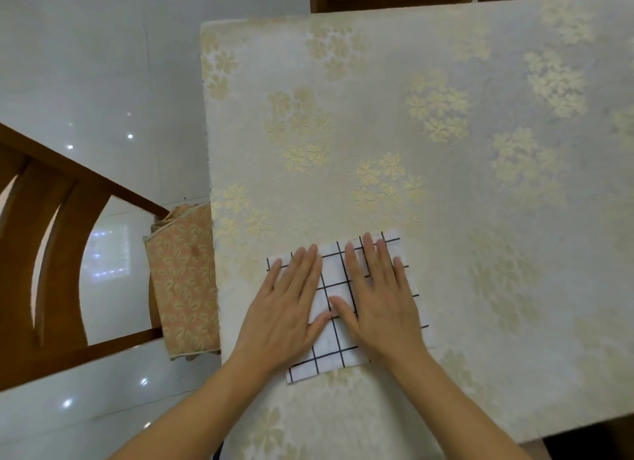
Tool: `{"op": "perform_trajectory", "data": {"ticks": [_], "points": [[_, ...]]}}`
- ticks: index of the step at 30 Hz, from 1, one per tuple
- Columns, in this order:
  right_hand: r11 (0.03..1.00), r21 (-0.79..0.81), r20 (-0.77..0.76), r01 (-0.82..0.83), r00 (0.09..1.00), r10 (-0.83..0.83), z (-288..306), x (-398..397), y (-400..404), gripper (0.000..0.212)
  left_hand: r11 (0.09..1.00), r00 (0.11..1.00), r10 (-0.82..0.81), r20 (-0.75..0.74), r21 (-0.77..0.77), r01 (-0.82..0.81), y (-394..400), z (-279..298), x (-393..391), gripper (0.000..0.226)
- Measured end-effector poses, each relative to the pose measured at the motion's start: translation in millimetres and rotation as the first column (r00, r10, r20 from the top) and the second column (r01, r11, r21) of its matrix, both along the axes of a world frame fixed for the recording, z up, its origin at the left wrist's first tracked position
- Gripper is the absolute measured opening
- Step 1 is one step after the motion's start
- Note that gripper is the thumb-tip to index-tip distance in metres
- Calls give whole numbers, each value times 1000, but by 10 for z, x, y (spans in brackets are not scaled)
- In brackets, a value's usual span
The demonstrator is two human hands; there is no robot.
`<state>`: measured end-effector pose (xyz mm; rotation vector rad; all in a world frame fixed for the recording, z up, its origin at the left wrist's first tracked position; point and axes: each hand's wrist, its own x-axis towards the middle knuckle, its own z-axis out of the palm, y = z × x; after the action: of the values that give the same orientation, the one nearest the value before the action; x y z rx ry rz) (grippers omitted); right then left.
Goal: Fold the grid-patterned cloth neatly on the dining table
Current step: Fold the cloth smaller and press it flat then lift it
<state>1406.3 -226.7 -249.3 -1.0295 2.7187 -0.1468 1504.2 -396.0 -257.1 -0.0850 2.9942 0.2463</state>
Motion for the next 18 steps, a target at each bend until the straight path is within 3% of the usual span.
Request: {"op": "perform_trajectory", "data": {"ticks": [4,10,18], "points": [[996,-5,27,87,996,-87,-144,160,82,74,999,999,-35,41,5,35,85,-44,77,77],[996,-8,13,90,996,-89,-155,159,116,74,998,995,-62,73,-15,63,65,24,60,76],[942,47,18,331,943,-332,-114,301,236,75,989,986,-148,77,-2,148,-120,31,99,74]]}}
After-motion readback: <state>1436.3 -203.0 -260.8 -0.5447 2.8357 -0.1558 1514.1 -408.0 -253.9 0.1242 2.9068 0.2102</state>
